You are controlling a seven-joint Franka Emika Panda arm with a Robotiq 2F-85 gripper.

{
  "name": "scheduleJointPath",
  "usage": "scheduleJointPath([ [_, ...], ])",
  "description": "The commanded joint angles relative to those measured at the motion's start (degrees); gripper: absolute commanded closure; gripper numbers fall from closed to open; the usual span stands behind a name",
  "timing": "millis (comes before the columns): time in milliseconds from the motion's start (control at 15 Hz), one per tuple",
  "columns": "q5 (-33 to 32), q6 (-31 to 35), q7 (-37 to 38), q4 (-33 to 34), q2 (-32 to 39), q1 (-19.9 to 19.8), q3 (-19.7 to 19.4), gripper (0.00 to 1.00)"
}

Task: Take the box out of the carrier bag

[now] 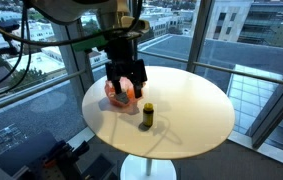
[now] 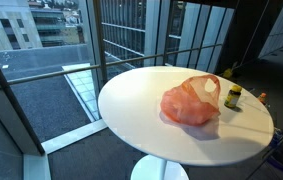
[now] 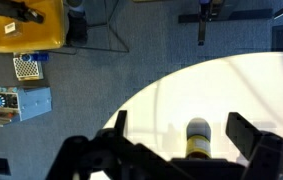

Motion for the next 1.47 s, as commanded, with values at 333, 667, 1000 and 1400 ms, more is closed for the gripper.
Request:
scheduleJointPath([
  [333,-0.9,7.5,6.4,5.8,8.4,4.3,4.5,0.0],
  [667,-0.5,15.2,11.3,7.9,14.6,6.5,6.1,0.0],
  [1000,1.7,22.7,15.4,8.5,19.9,8.6,6.6,0.0],
  [1400,3.5,24.8,15.7,7.4,21.4,10.1,6.1,0.0],
])
